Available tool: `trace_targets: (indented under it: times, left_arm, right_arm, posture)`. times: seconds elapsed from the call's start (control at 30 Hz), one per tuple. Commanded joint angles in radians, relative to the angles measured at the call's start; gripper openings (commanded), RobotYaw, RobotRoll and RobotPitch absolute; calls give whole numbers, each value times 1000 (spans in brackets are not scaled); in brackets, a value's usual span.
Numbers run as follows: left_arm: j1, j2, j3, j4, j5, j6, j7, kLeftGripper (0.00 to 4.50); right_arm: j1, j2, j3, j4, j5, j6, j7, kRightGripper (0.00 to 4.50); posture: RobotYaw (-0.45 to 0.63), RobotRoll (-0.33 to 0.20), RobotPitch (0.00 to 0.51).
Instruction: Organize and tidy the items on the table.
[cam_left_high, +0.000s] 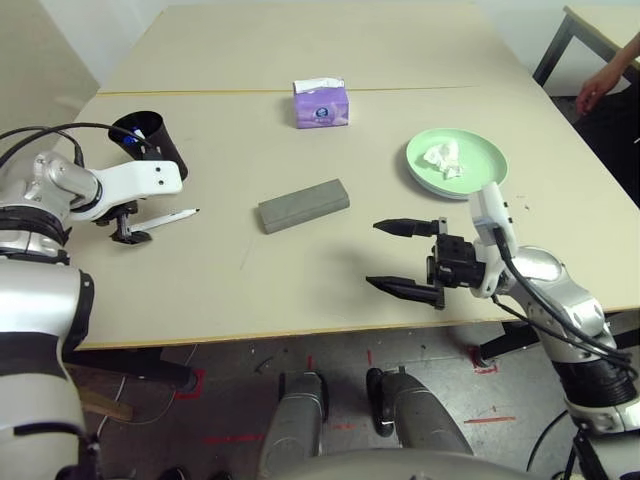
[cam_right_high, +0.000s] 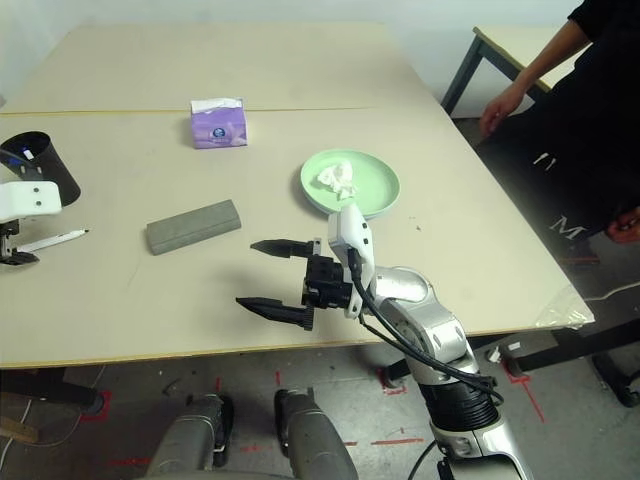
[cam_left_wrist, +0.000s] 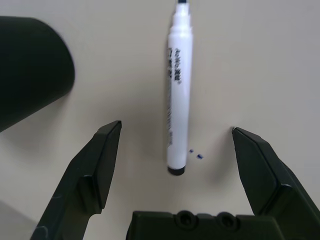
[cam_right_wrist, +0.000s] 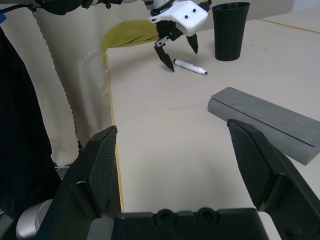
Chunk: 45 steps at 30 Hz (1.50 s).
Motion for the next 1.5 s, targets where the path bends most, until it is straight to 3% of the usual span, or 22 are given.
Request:
trace_targets:
  times: [0.03, 0.47, 0.87, 1.33, 1.43, 1.5]
  left_arm:
    - [4, -9, 4, 18, 2, 15, -8, 4489]
    - [-33, -14, -20, 25, 46, 40, -19, 4489]
    - [-37, -20, 19, 28, 11, 112, -100, 4489]
    - [-22, -27, -7, 27, 42, 92, -36, 4489]
    - [-22, -24, -10, 28, 49, 91, -21, 3916]
    - [-22, -24, -11, 28, 55, 87, -15, 3303]
  right_arm:
    - [8, -4, 13, -33, 3, 14, -5, 4500]
    - [36, -2, 15, -106, 15, 52, -47, 4500]
    - [35, -11, 7, -123, 25, 67, -67, 4500]
    - [36, -15, 15, -143, 23, 73, -69, 4500]
    - [33, -14, 15, -146, 23, 75, -71, 4500]
    - [31, -14, 15, -147, 23, 76, -71, 4500]
  posture:
    - [-84, 0, 184]
    - [-119, 0, 192]
    - [-120, 0, 198]
    - [-123, 0, 191]
    - [-122, 0, 190]
    - [-123, 0, 189]
